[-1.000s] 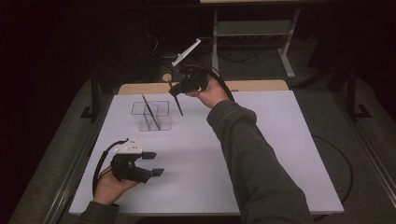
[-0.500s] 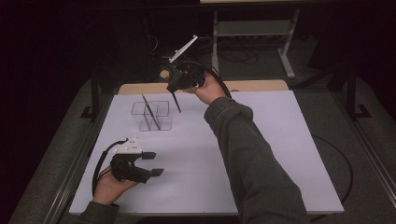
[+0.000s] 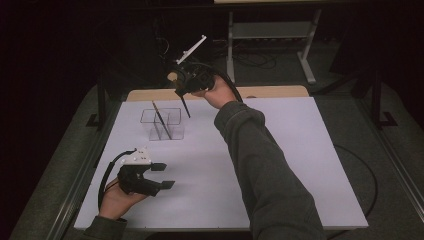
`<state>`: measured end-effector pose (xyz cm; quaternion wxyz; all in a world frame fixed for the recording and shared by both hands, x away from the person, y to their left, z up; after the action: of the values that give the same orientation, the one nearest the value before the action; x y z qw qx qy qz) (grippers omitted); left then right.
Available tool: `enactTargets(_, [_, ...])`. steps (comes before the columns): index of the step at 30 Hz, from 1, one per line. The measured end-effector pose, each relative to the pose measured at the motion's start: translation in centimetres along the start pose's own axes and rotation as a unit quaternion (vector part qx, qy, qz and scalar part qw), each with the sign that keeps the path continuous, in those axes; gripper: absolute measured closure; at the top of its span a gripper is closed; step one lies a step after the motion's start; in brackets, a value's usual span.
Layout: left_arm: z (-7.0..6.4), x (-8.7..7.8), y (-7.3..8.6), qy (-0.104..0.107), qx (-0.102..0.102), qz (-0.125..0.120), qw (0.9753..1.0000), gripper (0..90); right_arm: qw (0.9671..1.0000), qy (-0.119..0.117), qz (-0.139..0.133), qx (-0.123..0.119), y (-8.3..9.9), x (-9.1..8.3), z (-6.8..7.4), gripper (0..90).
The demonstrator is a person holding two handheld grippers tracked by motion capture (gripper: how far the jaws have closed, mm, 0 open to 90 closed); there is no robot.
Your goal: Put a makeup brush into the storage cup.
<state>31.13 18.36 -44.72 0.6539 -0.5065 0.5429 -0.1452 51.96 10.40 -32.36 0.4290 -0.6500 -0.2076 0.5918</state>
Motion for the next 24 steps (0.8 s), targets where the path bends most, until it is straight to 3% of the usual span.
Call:
enactTargets(15, [0.0,0.1,0.1,0.000,-0.001,0.001,1.0000,30.8,0.9999,0.006,-0.005,0.014,-0.4,1.8,-0.5,82.7])
enactTargets(24, [0.0,0.1,0.1,0.000,-0.001,0.000,1.0000,30.7,1.0000,0.003,-0.004,0.007,-1.1,2.9,-0.5,82.7])
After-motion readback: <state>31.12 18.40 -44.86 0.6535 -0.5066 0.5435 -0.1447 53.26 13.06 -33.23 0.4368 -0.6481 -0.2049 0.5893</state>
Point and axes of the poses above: each handheld gripper's, and its own axes: x roughly forward along the jaws, y roughly out of its underside, z roughly to its left, the point moved 10 cm from there along x, roughly forward along the jaws, and after that the axes turned 7 degrees about -z, right-handed, at the moved point
